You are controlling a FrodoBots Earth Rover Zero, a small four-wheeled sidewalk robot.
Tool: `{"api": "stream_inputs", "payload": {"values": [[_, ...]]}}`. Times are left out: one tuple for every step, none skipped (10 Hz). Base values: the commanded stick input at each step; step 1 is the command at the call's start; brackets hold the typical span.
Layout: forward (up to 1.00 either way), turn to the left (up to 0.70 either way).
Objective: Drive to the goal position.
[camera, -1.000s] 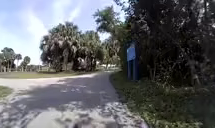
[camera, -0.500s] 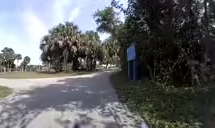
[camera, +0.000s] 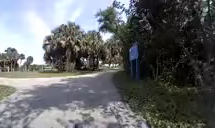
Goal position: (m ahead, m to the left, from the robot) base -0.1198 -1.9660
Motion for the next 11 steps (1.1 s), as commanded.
{"api": "stream_inputs", "payload": {"values": [[0.00, 0.70], [0.00, 0.70], [0.00, 0.70], [0.00, 0.70], [0.00, 0.70], [0.00, 0.70], [0.00, 0.70], [0.00, 0.70], [0.00, 0.70], [0.00, 0.70], [0.00, 0.61]]}}
